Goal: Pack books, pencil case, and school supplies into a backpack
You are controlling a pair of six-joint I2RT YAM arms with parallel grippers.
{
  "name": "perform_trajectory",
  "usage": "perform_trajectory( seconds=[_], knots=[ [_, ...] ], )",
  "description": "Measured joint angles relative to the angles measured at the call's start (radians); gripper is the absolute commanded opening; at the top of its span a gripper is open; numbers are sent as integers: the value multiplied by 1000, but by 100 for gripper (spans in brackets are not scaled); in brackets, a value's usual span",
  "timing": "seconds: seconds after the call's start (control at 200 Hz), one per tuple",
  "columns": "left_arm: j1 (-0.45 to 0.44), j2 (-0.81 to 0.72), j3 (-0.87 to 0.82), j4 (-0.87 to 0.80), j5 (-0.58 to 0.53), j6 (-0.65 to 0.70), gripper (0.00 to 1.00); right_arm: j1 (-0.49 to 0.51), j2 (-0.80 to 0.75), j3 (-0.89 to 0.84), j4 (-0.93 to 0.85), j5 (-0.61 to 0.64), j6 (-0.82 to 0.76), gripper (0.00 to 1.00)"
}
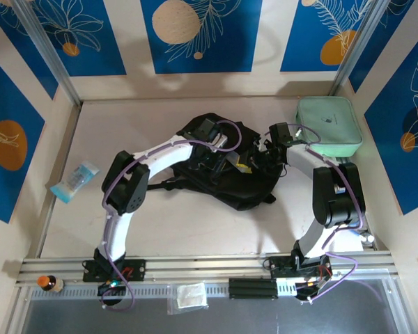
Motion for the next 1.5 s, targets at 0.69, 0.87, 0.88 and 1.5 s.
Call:
perform_trajectory(
  seconds=[0.69,0.87,0.88,1.5],
  knots=[
    [-23,68,110,-101,-131,-55,8,-4,-26,-22,-8,25,-8,4],
    [-17,47,86,-79,-116,-71,7,4,5,4,-23,-3,-29,4],
    [-16,44,82,-76,-115,-72,7,5,7,5,-23,-5,-30,4],
    [10,-108,-81,99,22,-99,8,42,172,115,83,-154,36,19]
  ],
)
